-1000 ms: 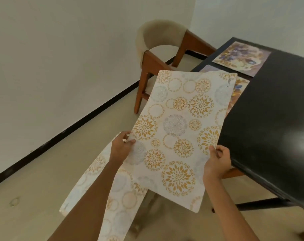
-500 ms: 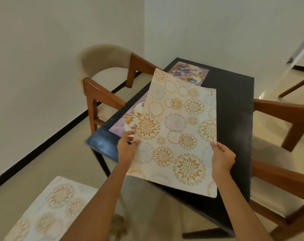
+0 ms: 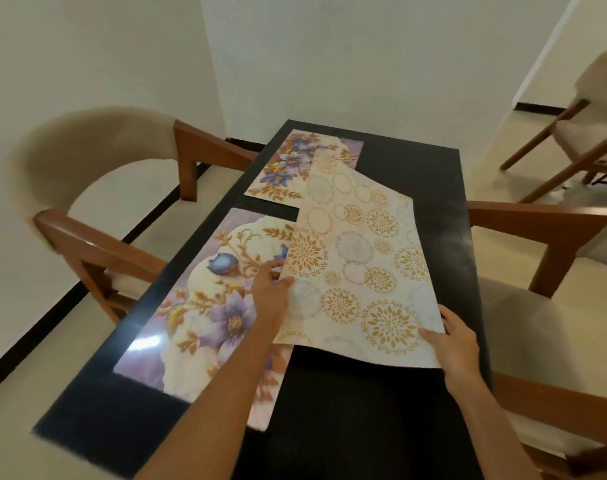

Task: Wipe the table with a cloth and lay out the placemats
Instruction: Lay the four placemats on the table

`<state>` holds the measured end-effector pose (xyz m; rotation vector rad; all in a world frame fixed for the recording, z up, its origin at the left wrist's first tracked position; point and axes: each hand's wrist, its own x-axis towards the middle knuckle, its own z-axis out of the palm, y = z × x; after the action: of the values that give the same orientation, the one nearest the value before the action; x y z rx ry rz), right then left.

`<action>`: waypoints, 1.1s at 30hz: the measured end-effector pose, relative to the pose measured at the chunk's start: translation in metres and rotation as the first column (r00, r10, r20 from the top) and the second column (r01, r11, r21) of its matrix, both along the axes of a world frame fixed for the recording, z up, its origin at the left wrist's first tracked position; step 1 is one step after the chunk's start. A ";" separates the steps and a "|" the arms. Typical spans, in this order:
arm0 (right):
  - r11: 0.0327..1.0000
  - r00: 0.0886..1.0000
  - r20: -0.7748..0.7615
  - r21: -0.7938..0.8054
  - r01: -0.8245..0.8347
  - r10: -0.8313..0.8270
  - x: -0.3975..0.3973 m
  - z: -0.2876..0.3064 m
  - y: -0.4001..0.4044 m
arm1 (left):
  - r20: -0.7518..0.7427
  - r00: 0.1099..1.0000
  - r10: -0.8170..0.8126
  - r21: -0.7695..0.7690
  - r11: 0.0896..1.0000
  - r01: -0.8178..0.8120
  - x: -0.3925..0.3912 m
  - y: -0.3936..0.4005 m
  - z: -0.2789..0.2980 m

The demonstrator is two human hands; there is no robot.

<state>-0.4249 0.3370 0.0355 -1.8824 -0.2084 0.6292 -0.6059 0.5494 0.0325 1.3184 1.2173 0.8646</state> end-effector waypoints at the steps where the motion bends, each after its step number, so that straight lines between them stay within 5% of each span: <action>1: 0.998 0.998 -0.009 0.006 0.058 -0.058 0.013 -0.004 0.013 | -0.009 1.000 -0.021 -0.013 1.000 0.021 0.018 0.016 -0.001; 10: 0.898 0.897 0.053 0.026 0.439 -0.440 0.135 -0.021 0.115 | -0.009 0.937 -0.349 -0.084 0.934 0.347 0.170 0.128 -0.021; 15: 0.859 0.857 0.052 0.032 0.511 -0.512 0.192 -0.024 0.135 | -0.256 0.847 -0.466 -0.052 0.881 0.470 0.222 0.141 -0.036; 19: 0.887 0.886 0.030 0.014 0.462 -0.462 0.221 -0.020 0.144 | -0.476 0.785 -0.396 0.042 0.882 0.470 0.240 0.140 -0.040; 25: 0.908 0.907 -0.023 -0.010 0.420 -0.420 0.243 -0.013 0.157 | -0.549 0.763 -0.341 0.026 0.905 0.424 0.250 0.147 -0.044; 33: 0.709 0.708 -0.278 0.117 0.696 -0.649 0.222 -0.023 0.144 | -0.519 0.801 -0.298 0.016 0.934 0.357 0.252 0.143 -0.048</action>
<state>-0.2030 0.4815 0.0126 -1.5054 0.5376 0.2715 -0.3538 0.6922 -0.0153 1.8662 1.2898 0.3364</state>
